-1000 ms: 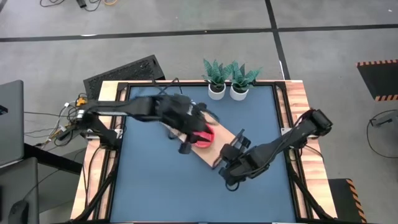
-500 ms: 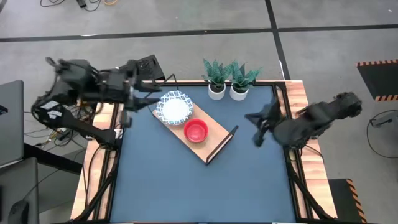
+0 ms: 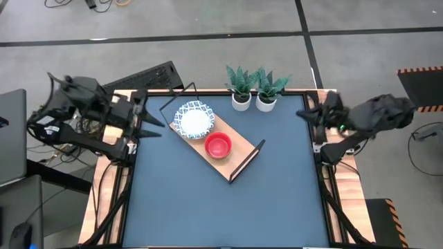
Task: Place and stack bowls onto a shelf
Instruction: Return to Home Position
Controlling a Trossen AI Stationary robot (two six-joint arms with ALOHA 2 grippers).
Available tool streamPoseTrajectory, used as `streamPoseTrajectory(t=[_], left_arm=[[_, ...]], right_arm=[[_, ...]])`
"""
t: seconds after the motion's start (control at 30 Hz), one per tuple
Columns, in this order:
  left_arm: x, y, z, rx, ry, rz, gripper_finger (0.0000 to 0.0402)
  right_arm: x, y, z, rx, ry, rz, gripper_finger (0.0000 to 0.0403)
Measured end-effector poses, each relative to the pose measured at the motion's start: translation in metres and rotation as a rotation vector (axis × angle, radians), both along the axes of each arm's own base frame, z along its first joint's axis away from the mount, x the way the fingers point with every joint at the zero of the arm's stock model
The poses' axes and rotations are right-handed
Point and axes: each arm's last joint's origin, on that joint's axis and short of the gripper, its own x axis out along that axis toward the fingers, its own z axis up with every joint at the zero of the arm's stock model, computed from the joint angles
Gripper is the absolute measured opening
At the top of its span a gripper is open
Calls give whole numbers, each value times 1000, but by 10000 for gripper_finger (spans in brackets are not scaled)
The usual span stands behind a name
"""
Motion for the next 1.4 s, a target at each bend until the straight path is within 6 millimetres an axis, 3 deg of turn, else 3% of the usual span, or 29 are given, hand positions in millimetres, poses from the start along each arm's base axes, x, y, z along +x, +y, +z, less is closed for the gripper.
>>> streamPoseTrajectory(t=[0.1, 0.2, 0.43, 0.73, 0.83, 0.93, 1.03, 1.2, 1.4], left_arm=[[4, 2, -27, -44, -6, -12, 116], [7, 3, -60, -108, -72, -60, 116], [-5, 7, -143, -272, -200, -45, 116], [-19, 7, -226, -438, -343, -43, 116], [-18, 7, -251, -484, -356, -24, 116], [-17, 7, -274, -530, -350, -24, 116], [-16, 6, -292, -559, -349, -9, 116], [-18, 6, -317, -588, -330, 16, 116], [-18, 6, -317, -617, -339, 35, 116]], right_arm=[[-21, -10, 4, 18, -57, 10, 31], [-41, -17, -5, 22, -120, 57, 31], [-72, -31, -61, 66, -309, 107, 31], [-88, -39, -146, 133, -435, 104, 31], [-77, -33, -166, 88, -339, 114, 31], [-69, -29, -174, 95, -349, 119, 31], [-62, -25, -194, 85, -274, 125, 31], [-57, -23, -201, 96, -278, 110, 31], [-50, -19, -213, 128, -279, 99, 31]])
